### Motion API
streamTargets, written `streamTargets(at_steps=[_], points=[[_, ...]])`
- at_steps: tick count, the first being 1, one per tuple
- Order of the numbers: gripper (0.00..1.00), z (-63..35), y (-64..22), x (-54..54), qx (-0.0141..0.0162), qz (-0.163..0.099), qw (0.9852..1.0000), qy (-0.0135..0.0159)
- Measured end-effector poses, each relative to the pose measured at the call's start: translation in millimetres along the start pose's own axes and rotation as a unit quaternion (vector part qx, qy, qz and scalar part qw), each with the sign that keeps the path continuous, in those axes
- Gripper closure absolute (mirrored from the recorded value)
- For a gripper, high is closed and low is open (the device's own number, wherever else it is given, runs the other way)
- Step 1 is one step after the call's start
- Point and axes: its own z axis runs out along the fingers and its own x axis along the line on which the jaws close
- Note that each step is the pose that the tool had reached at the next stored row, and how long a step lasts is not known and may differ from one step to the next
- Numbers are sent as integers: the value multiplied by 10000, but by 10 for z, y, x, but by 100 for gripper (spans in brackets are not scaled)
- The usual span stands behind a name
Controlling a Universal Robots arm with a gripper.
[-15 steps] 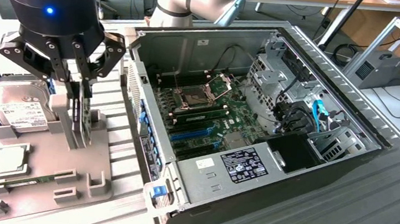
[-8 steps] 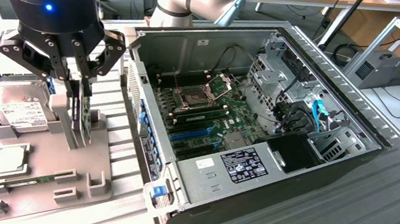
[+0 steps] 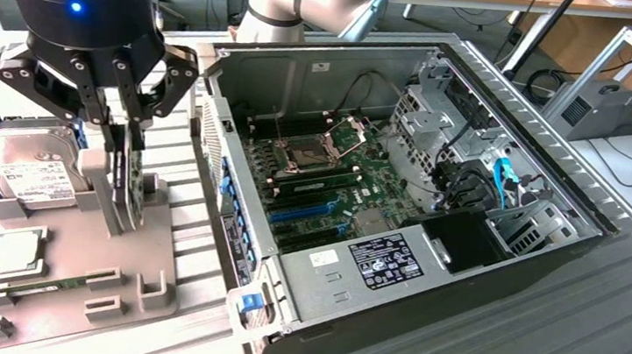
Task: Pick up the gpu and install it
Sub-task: 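Pick up the gpu and move the gpu toward the slot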
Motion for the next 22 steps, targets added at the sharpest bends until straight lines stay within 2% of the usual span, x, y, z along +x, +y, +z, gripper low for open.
streamTargets(at_steps=[22], points=[[74,-85,4,-2,0,0,10000,0]])
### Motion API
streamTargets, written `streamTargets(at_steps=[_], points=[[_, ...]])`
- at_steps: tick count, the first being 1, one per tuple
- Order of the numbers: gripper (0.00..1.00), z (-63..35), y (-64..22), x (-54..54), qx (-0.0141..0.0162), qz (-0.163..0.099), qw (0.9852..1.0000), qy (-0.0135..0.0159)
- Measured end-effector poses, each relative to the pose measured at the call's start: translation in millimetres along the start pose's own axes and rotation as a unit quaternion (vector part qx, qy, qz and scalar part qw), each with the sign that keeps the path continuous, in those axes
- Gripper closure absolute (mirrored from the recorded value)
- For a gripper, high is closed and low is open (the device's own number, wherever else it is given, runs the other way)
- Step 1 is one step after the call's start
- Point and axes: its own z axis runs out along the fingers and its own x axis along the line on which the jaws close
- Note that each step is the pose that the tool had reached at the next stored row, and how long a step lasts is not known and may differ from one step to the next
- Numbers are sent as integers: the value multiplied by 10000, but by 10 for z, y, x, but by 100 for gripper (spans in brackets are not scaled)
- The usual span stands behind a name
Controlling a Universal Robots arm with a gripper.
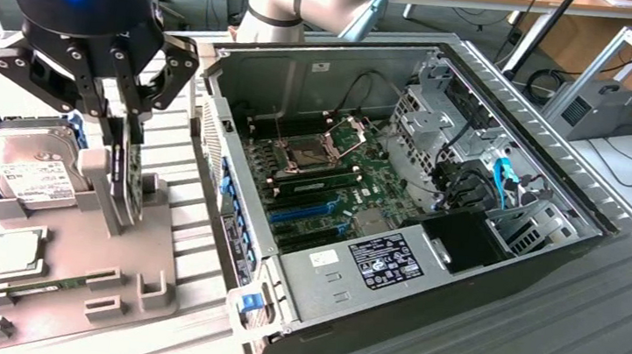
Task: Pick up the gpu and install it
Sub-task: 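Pick up the gpu and move the gpu toward the slot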
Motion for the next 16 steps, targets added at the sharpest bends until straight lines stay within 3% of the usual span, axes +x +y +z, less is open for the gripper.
streamTargets(at_steps=[16], points=[[74,-67,3,-2,0,0,10000,0]])
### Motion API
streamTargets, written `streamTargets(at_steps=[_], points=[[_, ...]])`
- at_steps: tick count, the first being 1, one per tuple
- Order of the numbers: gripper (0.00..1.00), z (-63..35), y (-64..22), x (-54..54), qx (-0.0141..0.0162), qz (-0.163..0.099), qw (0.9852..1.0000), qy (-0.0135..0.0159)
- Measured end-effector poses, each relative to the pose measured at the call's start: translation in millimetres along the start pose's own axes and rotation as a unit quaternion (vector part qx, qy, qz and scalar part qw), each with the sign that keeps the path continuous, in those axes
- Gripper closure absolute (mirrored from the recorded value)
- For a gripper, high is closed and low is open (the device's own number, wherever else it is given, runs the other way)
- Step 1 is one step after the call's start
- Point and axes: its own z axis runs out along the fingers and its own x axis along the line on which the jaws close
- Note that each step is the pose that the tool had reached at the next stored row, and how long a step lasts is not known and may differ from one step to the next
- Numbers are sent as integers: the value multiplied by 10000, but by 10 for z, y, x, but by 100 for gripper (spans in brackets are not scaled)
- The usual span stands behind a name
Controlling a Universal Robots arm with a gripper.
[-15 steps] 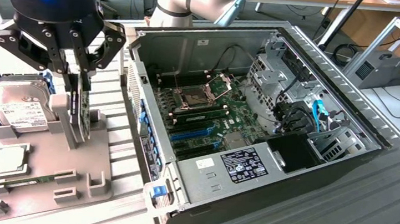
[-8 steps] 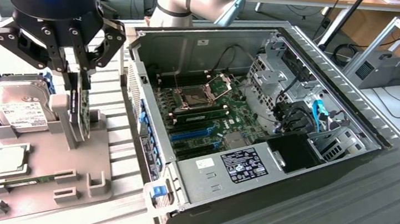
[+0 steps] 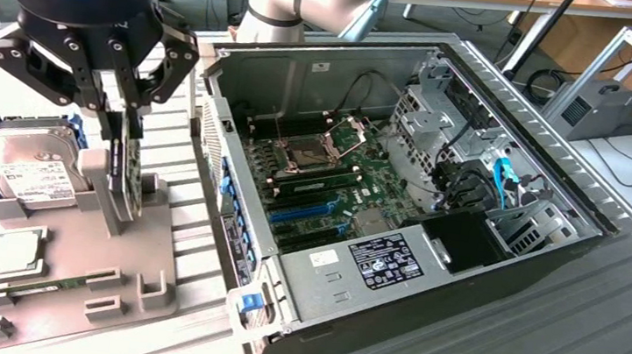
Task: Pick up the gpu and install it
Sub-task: 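Pick up the gpu and move the gpu toward the slot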
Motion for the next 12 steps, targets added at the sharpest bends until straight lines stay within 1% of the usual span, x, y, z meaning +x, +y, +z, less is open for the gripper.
streamTargets(at_steps=[12], points=[[74,-43,2,-1,0,0,10000,0]])
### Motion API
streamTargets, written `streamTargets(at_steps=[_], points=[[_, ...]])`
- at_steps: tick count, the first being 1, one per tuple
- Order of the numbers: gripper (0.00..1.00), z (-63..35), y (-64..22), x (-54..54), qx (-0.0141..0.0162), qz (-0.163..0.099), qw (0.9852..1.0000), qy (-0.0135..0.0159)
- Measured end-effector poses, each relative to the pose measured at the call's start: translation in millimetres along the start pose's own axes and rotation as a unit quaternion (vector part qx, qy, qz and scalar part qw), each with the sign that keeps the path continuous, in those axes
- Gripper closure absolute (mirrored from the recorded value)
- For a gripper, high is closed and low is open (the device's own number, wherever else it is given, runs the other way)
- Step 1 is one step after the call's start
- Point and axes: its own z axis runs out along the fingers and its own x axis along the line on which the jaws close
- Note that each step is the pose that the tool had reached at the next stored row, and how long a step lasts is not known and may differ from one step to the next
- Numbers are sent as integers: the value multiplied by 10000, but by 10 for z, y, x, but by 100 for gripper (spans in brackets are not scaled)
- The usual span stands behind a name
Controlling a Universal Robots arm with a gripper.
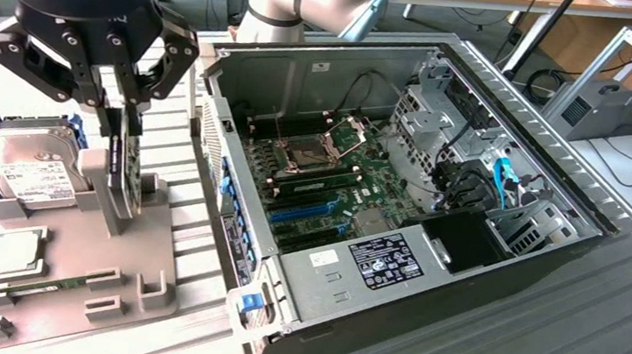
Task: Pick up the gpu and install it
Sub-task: 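Pick up the gpu and move the gpu toward the slot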
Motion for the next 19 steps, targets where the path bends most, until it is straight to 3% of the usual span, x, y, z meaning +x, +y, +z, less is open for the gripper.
streamTargets(at_steps=[19], points=[[74,-76,3,-2,0,0,10000,0]])
